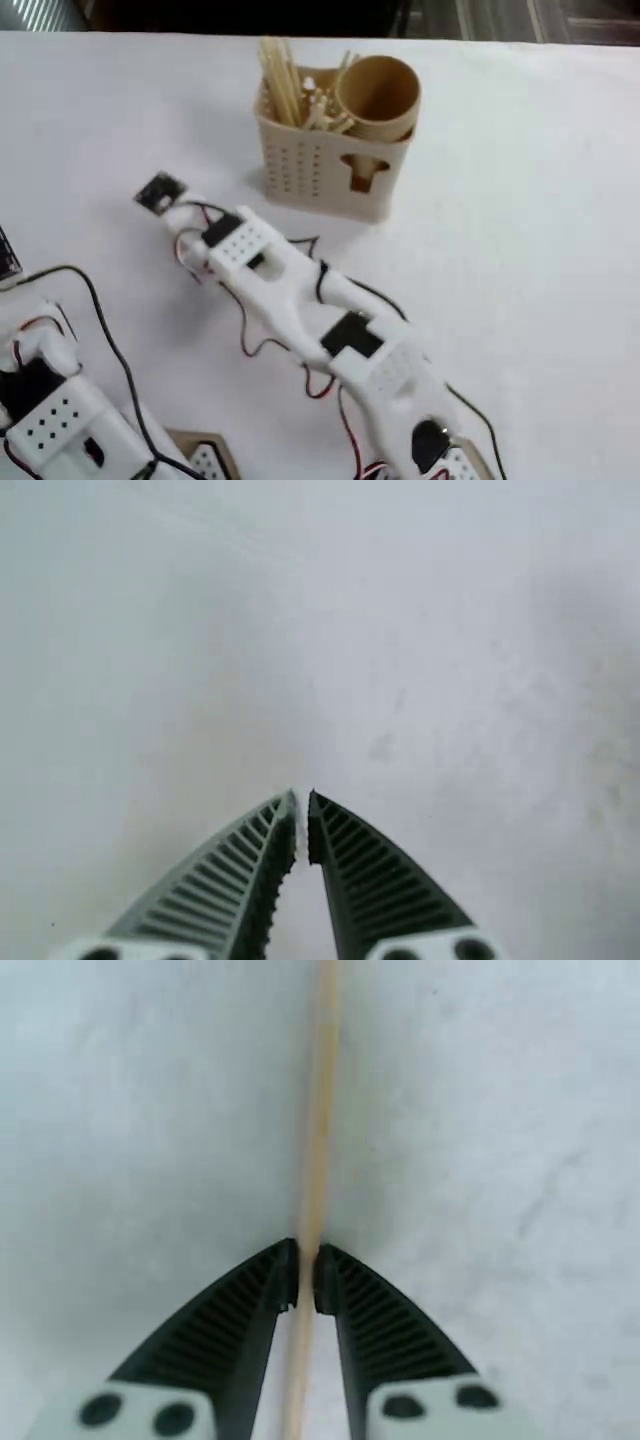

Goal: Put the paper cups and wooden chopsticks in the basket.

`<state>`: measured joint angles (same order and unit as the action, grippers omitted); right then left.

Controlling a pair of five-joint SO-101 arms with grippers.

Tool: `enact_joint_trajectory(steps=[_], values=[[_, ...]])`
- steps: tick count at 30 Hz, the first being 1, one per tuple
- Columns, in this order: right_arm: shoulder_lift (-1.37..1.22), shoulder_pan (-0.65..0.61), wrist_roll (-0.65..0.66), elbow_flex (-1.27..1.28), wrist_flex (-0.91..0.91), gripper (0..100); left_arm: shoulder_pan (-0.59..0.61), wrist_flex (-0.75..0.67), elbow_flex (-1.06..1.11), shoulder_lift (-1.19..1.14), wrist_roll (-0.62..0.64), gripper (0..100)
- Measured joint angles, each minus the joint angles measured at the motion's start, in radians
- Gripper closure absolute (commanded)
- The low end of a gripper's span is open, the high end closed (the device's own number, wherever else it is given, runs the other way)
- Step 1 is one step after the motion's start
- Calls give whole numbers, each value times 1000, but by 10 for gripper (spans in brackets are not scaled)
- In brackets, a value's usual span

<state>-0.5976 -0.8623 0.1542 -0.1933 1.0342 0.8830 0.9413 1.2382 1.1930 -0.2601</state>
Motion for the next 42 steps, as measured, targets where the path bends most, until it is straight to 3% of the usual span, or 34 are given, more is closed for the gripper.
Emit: enact_joint_trajectory(steps=[7, 18, 29, 36, 42], values=[[89, -5, 0, -123, 164, 981, -11, 0, 0, 0, 0, 950], [420, 114, -23, -256, 164, 981, -21, 0, 0, 0, 0, 950], [569, 333, -367, -262, -130, 981, -21, 0, 0, 0, 0, 950], [585, 419, -390, -241, -261, 981, -21, 0, 0, 0, 0, 950], [603, 459, -390, -5, -575, 981, -21, 0, 0, 0, 0, 950]])
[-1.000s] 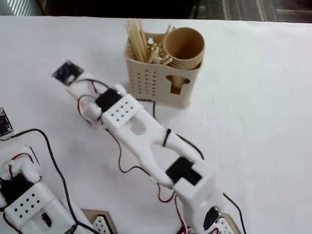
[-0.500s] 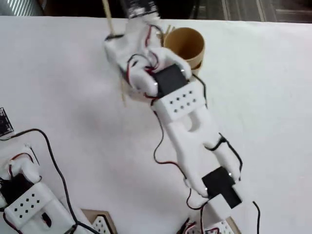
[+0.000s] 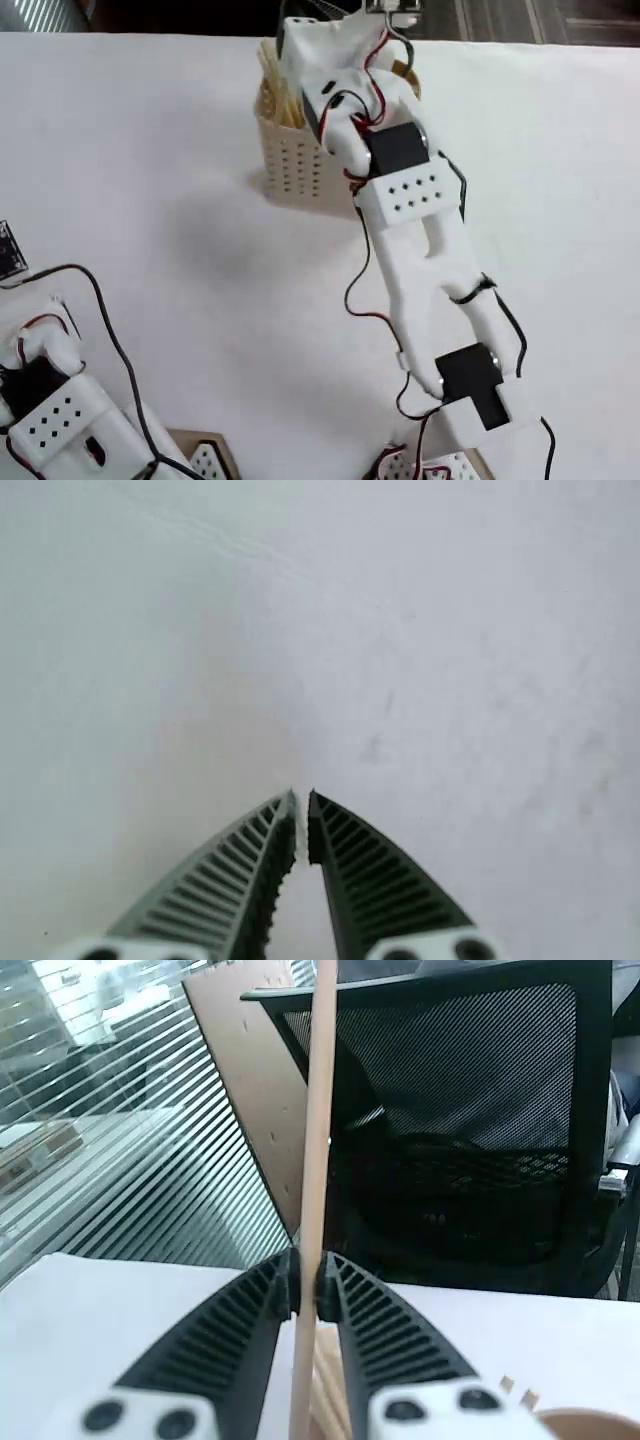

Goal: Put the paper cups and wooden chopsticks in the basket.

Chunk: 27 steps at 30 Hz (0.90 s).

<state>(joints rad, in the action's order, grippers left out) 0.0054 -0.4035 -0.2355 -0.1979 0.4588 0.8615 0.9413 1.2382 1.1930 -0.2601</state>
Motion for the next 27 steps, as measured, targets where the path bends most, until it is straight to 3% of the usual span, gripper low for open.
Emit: enact_joint_trajectory(steps=[6, 11, 21, 27], values=[[48, -6, 75, 264, -407, 981, 0, 0, 0, 0, 0, 950], [49, 0, 164, 364, -601, 981, 0, 0, 0, 0, 5, 950], [49, -5, 388, 459, -634, 981, 0, 0, 0, 0, 5, 950], [57, -32, 408, 457, -528, 961, 0, 0, 0, 0, 5, 950]])
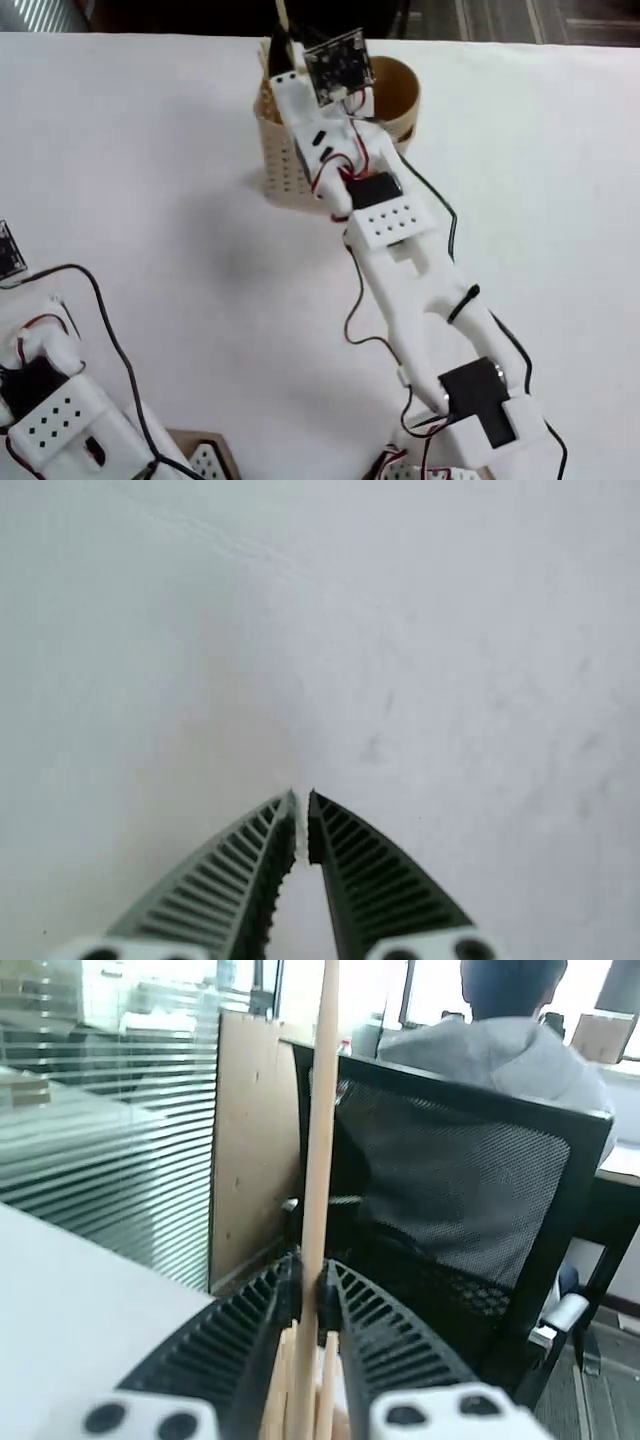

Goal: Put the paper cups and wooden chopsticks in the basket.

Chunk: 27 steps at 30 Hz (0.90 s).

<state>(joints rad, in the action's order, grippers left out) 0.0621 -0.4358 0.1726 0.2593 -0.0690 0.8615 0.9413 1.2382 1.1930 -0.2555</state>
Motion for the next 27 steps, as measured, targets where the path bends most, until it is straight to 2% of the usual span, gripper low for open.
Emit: enact_joint_trajectory(steps=[5, 9, 13, 20, 23, 27], values=[[0, 5, -51, -49, 117, 861, 0, 0, 0, 0, 0, 950], [0, 2, -97, -117, 242, 890, 0, 0, 0, 0, 0, 950], [0, 2, -101, -155, 295, 981, 0, 0, 0, 0, 0, 950], [180, 2, -101, -153, 364, 981, 0, -5, 8, 0, 0, 950], [310, -11, -115, -130, 407, 981, -3, -51, 43, -2, 0, 950], [439, -66, -144, -81, 430, 981, -95, -103, 86, -2, 0, 952]])
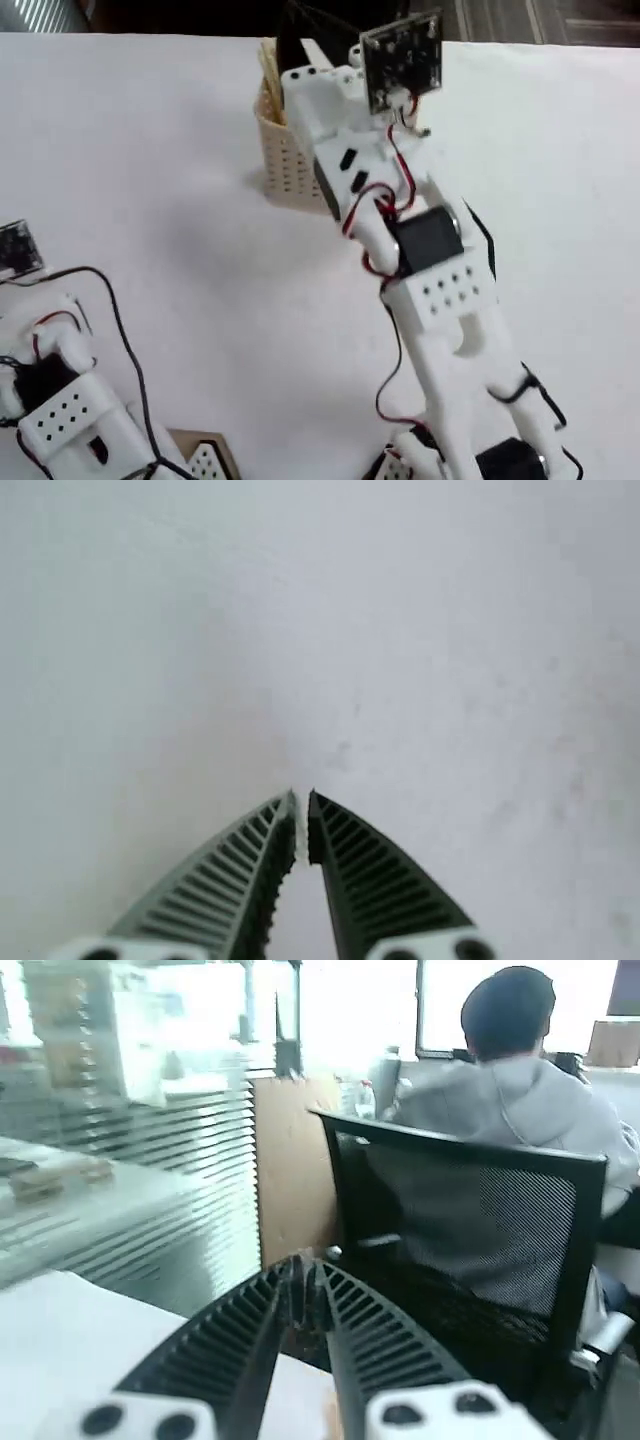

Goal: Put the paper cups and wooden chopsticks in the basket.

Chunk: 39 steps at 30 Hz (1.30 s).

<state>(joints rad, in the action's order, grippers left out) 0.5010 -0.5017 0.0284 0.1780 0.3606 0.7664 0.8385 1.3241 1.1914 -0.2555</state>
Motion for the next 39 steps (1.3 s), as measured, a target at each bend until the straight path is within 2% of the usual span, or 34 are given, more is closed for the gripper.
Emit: enact_joint_trajectory(steps=[6, 13, 20, 26, 32, 35, 39], values=[[35, -37, 0, 107, 107, 981, -127, -12, 0, 0, 0, 954], [63, 106, -107, 192, 321, 981, -348, -12, -114, 0, 137, 954], [245, 180, -114, 419, 354, 981, -508, -12, -258, 0, 186, 954], [497, 213, -114, 694, 361, 981, -537, -11, -261, 0, 189, 954], [784, 215, -57, 950, 361, 981, -542, -11, -261, 11, 189, 979], [901, 215, -49, 1054, 361, 981, -542, 11, -261, 97, 189, 976], [1023, 219, -49, 1180, 361, 981, -542, 83, -261, 321, 189, 977]])
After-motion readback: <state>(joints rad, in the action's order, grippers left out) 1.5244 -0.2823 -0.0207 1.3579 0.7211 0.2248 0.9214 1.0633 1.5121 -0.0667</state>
